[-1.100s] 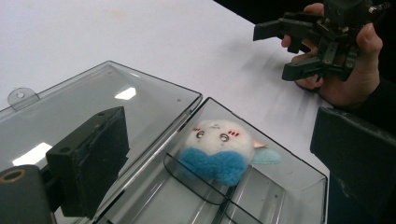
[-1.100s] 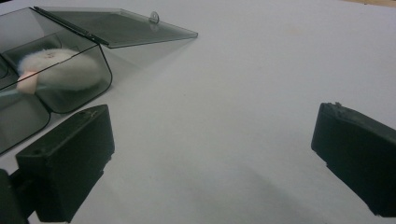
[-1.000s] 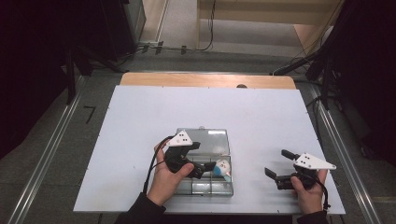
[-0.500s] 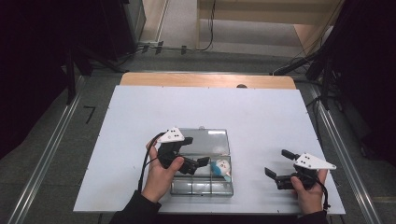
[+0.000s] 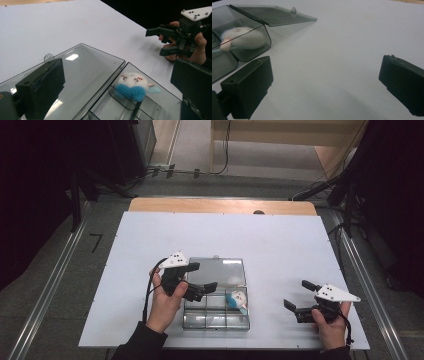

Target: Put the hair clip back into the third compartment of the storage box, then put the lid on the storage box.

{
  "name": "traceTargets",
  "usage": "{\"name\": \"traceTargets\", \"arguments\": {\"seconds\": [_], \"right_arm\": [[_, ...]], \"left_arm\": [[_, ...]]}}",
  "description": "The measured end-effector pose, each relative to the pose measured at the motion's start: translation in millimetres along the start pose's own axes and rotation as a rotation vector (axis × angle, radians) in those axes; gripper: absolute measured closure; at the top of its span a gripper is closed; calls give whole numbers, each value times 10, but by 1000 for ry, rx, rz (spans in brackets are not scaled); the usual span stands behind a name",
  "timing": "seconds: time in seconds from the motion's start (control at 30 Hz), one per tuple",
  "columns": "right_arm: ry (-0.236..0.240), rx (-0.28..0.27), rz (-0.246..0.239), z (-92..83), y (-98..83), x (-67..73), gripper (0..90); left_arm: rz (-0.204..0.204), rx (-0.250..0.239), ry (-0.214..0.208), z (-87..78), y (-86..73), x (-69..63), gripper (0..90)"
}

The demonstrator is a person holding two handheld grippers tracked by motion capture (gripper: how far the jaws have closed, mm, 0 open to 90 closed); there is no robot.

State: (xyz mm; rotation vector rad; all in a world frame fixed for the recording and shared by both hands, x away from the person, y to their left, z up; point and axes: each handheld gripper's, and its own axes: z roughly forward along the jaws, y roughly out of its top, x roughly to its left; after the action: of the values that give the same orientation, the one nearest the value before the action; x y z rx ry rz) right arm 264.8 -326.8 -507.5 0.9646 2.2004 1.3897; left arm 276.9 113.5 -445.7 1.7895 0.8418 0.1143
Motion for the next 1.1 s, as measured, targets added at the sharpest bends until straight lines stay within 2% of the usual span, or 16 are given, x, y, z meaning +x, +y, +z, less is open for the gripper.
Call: {"name": "traceTargets", "arguments": {"seconds": [0.63,1.1], "right_arm": [[-2,1,-3,-2,0,1,0],[2,2,-9,0,3,8,0]], "left_arm": [[-42,-7,36,-85,-39,206,0],[-101,-1,65,-78,-140,398,0]]}}
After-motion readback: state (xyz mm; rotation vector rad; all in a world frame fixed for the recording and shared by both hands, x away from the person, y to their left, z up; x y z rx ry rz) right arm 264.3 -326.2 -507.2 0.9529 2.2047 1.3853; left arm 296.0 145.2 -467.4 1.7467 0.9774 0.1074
